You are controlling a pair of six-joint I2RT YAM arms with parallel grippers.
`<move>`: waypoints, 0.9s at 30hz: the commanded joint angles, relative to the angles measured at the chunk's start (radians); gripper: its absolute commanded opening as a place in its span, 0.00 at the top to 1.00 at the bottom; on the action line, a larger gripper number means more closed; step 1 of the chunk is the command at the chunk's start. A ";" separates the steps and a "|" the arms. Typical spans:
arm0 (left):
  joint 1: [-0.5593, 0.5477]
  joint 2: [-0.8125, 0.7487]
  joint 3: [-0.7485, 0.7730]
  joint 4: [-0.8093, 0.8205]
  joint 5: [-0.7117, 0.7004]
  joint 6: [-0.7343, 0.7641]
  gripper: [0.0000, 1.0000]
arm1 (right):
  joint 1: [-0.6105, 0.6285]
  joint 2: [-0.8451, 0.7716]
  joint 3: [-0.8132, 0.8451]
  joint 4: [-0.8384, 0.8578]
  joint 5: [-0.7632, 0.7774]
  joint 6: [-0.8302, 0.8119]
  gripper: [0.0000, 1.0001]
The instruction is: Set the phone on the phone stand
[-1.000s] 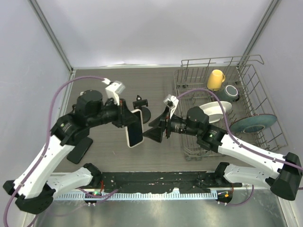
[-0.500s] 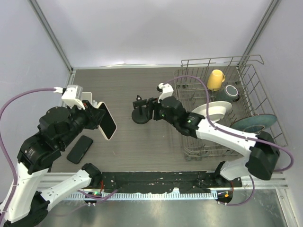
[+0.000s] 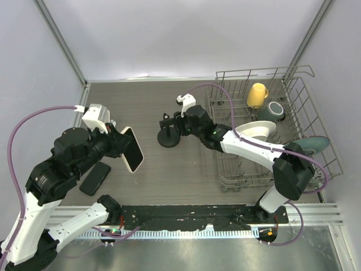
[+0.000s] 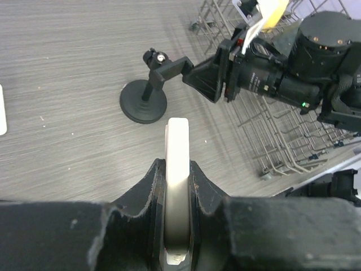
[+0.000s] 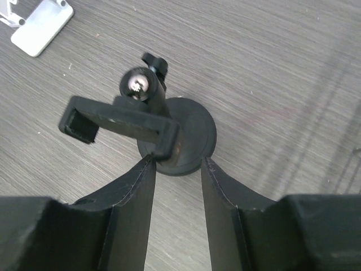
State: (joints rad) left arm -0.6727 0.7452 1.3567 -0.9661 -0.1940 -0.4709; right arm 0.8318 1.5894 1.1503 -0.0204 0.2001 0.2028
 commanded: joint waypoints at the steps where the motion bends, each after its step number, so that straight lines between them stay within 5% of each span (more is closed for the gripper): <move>1: 0.001 -0.015 -0.008 0.122 0.087 -0.005 1.00 | -0.022 0.010 0.040 0.128 -0.090 -0.094 0.57; 9: 0.001 -0.010 -0.028 0.191 0.179 -0.028 1.00 | -0.053 0.052 0.101 0.108 -0.235 -0.144 0.68; 12: 0.001 0.002 -0.044 0.233 0.191 -0.014 1.00 | -0.060 0.043 0.092 0.111 -0.255 -0.181 0.83; 13: 0.001 0.011 -0.050 0.250 0.252 -0.003 1.00 | -0.062 0.038 0.092 0.115 -0.281 -0.192 0.99; 20: 0.001 0.098 -0.201 0.641 0.523 0.161 1.00 | -0.129 0.014 0.089 0.085 -0.572 -0.261 1.00; 27: 0.001 0.235 -0.341 1.076 0.726 0.334 1.00 | -0.154 0.017 0.075 0.077 -0.643 -0.263 1.00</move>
State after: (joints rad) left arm -0.6731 0.9718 1.0763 -0.2955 0.3756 -0.2970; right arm 0.6746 1.6436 1.2045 0.0139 -0.3283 -0.0551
